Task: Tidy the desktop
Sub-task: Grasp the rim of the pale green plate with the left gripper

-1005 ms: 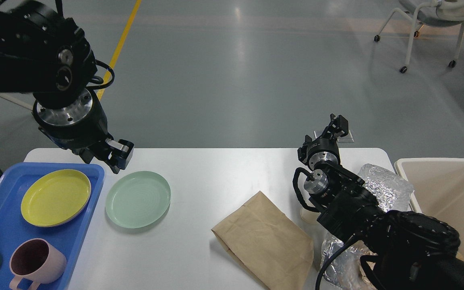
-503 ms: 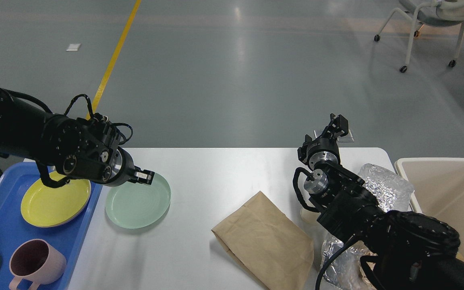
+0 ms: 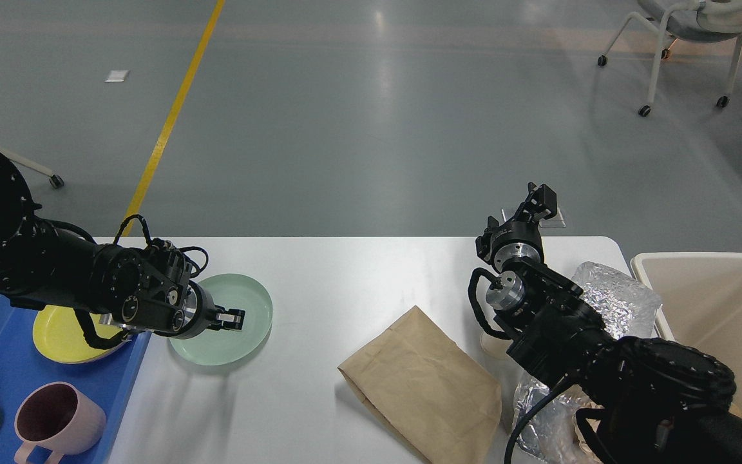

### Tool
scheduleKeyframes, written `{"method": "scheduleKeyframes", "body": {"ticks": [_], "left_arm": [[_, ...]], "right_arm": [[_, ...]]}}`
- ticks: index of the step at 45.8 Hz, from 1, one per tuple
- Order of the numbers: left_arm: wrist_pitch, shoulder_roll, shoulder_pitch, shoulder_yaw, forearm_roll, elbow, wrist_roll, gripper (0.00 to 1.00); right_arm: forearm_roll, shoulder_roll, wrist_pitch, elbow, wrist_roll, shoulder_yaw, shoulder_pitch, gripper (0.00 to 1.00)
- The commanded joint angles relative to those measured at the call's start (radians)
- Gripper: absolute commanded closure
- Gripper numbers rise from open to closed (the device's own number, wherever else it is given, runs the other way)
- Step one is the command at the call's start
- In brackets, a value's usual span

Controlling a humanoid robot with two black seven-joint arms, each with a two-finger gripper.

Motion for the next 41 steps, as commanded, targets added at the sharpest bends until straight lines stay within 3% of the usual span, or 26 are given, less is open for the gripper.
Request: {"method": "scheduleKeyframes", "body": {"ticks": [1,17,28,41], "left_arm": [[-0.014,0.052,0.04,-0.003,-0.008,-0.002,-0.009,0.42],[-0.018,0.187,0.103,-0.062,-0.221,0.014,-0.041,0.42],[-0.01,0.189,0.203,-0.079,-0.42,0.158,-0.067,0.42],[-0.009,0.19,0.279,-0.157,-0.508,0.195,-0.069,0.46]], "right_arm": [[0.0,0.0,0.0,0.0,0.0,0.0,0.0,0.0],[0.0,0.0,0.0,0.0,0.0,0.0,0.0,0.0],[0.0,0.0,0.0,0.0,0.0,0.0,0.0,0.0],[0.0,0.0,0.0,0.0,0.0,0.0,0.0,0.0]]}}
